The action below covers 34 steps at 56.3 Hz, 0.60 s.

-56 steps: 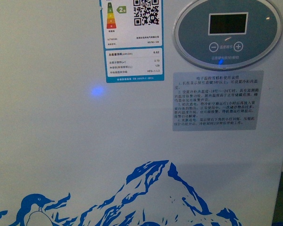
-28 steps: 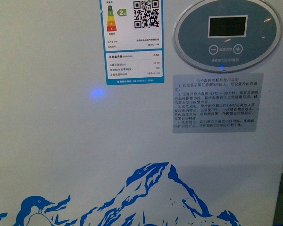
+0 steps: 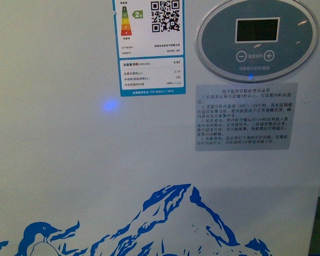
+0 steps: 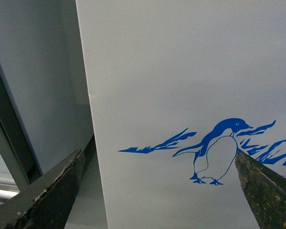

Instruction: Put drink in fridge

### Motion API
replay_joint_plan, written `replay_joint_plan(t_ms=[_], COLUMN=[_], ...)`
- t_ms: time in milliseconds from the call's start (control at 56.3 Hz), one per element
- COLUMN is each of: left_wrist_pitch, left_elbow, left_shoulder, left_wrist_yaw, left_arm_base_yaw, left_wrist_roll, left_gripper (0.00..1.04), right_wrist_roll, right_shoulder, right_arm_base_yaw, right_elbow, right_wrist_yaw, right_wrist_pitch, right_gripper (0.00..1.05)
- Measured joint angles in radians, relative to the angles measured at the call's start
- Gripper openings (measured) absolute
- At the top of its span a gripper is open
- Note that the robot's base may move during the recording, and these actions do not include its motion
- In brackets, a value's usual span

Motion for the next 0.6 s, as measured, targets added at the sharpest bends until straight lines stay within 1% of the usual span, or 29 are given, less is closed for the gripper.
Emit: replay_joint_plan(t_ms=[604], left_wrist_pitch=[0.000], left_elbow=[0.000], left_shoulder=[0.000], left_wrist_yaw=[0.000], left_arm_base_yaw=[0.000], left_wrist_roll=[0.000], left_gripper=[0.97], right_wrist_roll=[-0.007], right_shoulder=[0.000], right_arm_base_yaw=[0.000], right_elbow=[-0.007], right_wrist_yaw=[0.000], right_wrist_pitch=[0.000], right_gripper=[0.41])
